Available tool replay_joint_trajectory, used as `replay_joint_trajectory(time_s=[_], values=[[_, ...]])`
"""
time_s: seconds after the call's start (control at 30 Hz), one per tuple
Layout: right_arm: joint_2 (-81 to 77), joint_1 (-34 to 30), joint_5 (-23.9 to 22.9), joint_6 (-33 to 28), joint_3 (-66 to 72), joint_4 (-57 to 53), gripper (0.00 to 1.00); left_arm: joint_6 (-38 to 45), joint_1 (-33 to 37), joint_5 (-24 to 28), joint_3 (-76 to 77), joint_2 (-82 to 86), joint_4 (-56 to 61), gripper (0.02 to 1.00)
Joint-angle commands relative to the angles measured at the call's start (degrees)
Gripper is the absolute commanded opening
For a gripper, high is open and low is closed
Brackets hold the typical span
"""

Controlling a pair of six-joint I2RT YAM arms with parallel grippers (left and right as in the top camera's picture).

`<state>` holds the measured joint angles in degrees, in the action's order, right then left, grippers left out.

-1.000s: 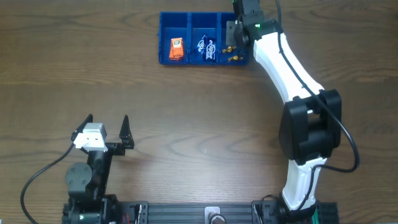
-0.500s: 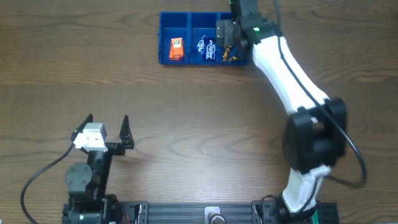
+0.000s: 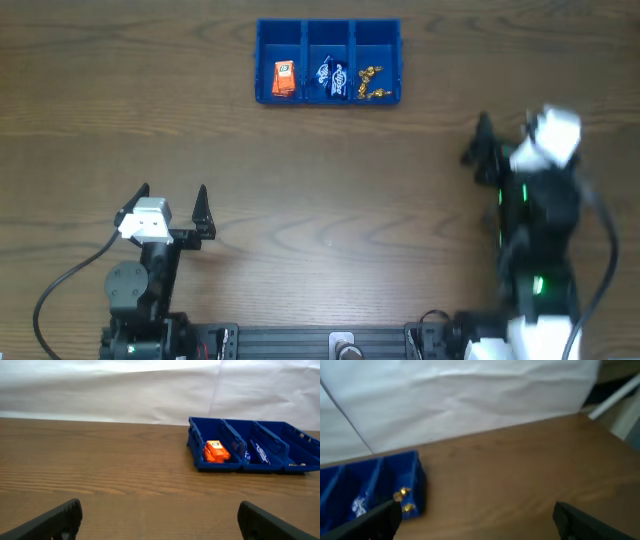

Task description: Sort Candies Into Trays

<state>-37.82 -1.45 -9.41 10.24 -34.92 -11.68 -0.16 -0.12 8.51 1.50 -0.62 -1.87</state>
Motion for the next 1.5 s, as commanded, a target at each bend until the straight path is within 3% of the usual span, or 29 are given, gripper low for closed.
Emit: replay_joint_trajectory(time_s=[0.03,0.17,0.23,0.5,0.7,1.5], values=[[20.15,-0.57,6.32,-3.26,15.52,4.17,1.000,-0.22,-0.17,0.98,-1.22,0.28,-1.73,0.998],[34.51,-2.08,19.80,-2.71,25.20,8.46,1.000,-0.22,-0.17,0.98,-1.22,0.28,-1.75,0.996],[36.98,-2.05,21.51,-1.27,27.06,8.41,0.998,-0.22,-0.17,0.98,-1.22,0.28,-1.75,0.998],[37.68,-2.03,21.51,0.44,34.51,9.92,0.998,-0.22,-0.17,0.98,-1.22,0.28,-1.73,0.998],[37.70,-1.99,19.56,0.37,34.49,8.17,0.998,-0.22,-0.17,0.98,-1.22,0.26,-1.75,0.998],[37.66,-1.99,19.56,0.39,34.47,8.02,1.000,-0.22,-0.17,0.98,-1.22,0.28,-1.73,0.998]])
